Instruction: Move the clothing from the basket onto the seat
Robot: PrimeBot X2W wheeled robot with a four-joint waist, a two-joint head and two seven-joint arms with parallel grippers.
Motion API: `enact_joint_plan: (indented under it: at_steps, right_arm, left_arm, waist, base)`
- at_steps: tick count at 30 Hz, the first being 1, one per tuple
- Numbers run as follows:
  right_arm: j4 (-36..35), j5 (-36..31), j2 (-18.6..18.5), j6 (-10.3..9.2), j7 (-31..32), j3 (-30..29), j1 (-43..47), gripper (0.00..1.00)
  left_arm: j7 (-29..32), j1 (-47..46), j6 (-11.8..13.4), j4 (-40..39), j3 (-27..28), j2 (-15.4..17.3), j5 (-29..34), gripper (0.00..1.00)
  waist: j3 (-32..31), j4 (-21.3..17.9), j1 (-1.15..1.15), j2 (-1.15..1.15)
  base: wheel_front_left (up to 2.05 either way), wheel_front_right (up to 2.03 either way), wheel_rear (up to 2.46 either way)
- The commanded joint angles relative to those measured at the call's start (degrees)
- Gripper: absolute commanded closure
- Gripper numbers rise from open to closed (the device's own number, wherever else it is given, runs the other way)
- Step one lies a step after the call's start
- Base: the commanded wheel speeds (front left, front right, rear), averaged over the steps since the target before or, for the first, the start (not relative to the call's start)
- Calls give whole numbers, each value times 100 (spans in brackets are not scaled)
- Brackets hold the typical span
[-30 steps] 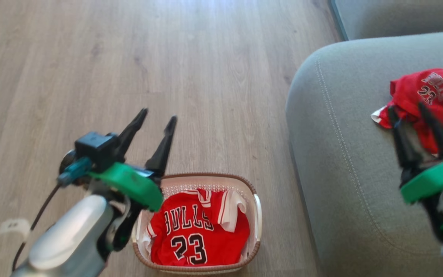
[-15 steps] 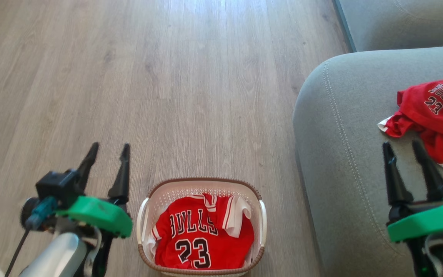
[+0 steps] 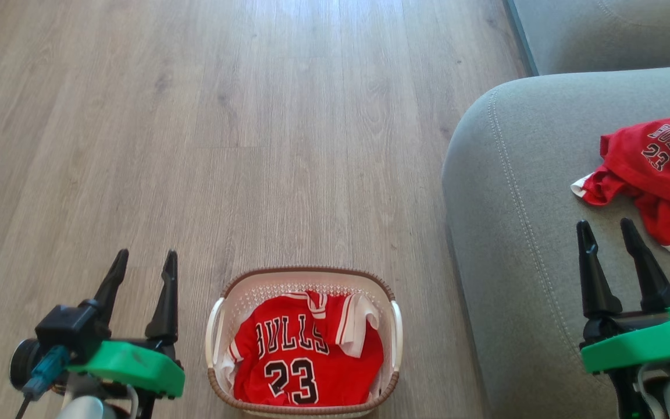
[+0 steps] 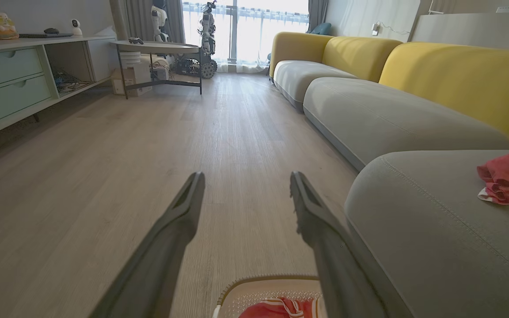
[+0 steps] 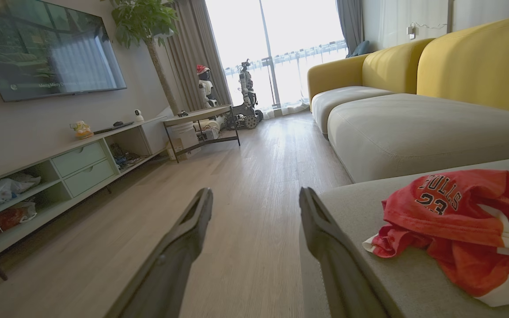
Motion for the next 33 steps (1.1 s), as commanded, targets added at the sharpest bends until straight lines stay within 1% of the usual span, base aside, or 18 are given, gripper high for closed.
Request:
enact_joint_plan:
  at_steps: [1,14,20,26,33]
  right_arm:
    - [-187,-47,-44,41,-42,125,-159,0]
    - [-185,-37,-77,41,-17,225,-216,0]
    - [-164,-34,-86,41,-10,273,-247,0]
    - [-201,-47,-85,41,-22,310,-337,0]
    - [-289,-82,-67,41,-69,257,-508,0]
  left_arm:
    - [-71,-203,-51,-181,354,41,103,0]
    - [-72,-178,-319,-39,612,-188,373,0]
    - [-72,-211,-435,69,609,-276,442,0]
    - [-72,-416,-551,214,519,-336,473,0]
    - [-54,-845,-718,520,414,-381,490,0]
  waist:
    - [4,-1,0,0]
    - [75,-45,0,0]
    - [148,-105,0,0]
    - [430,-211,0,0]
    - [1029,-387,0,0]
  base:
    - [0,0,0]
    - [0,0,0]
    - [0,0,0]
    - [0,0,0]
    - [0,0,0]
